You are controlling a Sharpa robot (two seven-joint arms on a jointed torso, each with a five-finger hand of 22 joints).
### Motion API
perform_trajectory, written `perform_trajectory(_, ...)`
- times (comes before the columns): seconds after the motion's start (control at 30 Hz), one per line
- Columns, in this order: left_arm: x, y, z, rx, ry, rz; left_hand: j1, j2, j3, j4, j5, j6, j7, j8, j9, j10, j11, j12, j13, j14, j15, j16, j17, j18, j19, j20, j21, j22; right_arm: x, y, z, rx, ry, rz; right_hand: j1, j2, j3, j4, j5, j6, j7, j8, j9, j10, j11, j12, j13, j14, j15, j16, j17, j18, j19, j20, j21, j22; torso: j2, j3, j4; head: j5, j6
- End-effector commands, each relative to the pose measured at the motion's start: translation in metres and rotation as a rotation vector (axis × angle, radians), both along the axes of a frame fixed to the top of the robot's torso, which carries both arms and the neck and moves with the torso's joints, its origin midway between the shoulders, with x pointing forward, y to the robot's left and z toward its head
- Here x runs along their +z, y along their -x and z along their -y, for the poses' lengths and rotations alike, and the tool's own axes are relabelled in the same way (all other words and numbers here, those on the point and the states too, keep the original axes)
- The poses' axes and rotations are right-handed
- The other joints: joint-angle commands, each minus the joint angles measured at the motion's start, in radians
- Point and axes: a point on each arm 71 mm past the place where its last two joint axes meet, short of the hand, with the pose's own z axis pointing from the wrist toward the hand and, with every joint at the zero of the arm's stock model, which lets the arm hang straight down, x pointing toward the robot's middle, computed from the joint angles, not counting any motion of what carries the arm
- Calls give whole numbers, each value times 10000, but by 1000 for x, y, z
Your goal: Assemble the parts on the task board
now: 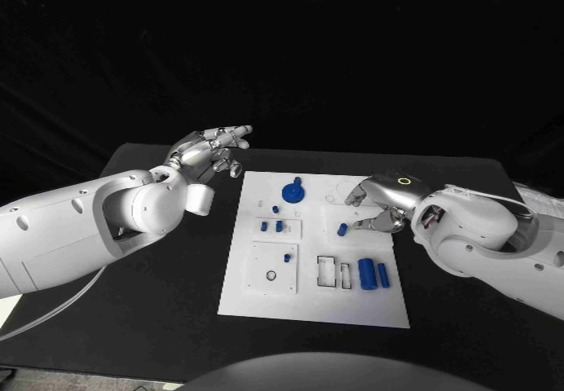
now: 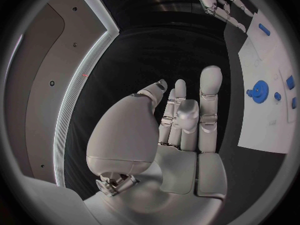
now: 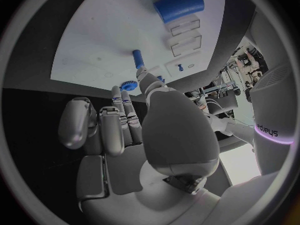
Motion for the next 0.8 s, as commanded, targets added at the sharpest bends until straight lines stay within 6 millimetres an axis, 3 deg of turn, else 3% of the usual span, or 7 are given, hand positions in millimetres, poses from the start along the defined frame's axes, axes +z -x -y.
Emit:
perform_trajectory(0.03, 1, 0, 2, -198, 72, 84, -13, 64, 62, 21, 57, -63, -19, 45, 5, -87, 13, 48, -14, -69, 35, -60, -30, 118, -51, 11, -72, -33, -10, 0, -1, 45, 622, -392, 147, 7, -44, 13, 12, 5, -89, -48, -2, 104, -13, 87, 11, 528, -84, -35, -24, 128, 12, -64, -69, -20, 0, -5, 0, 9, -22)
perform_trajectory(0.33, 1, 1, 2, -182, 56, 86, -13, 64, 62, 21, 57, -63, -19, 45, 5, -87, 13, 48, -14, -69, 35, -60, -30, 118, -51, 11, -72, -33, -24, 1, -9, 335, 664, -765, 285, 212, 5, 55, 29, 23, -137, -44, -1, 514, -103, 257, 13, 527, -154, -55, -63, 132, 23, -129, -85, -39, 5, -7, -1, 53, -66)
perform_trajectory(0.43, 1, 1, 2, -188, 54, 89, -13, 64, 62, 21, 57, -63, -19, 45, 5, -87, 13, 48, -14, -69, 35, -60, -30, 118, -51, 11, -72, -33, -25, 1, -11, 468, 540, -715, 357, 320, 106, 57, 41, 94, -73, -30, 7, 756, -160, 280, 8, 533, -203, -54, -70, 129, 43, -179, -76, -23, 5, 0, -3, 59, -67)
perform_trajectory(0.8, 1, 1, 1, -184, 42, 81, -5, 71, 70, 18, 60, -68, -18, 55, 6, -94, 13, 57, -16, -72, 35, -61, -36, 120, -51, 11, -81, -40, -27, 1, -20, 742, 256, -738, 500, 547, 509, 76, 48, 305, -71, -10, 19, 1137, -226, 115, -19, 546, -269, -41, -69, 120, 81, -254, -67, -7, 10, 2, -7, 51, -75)
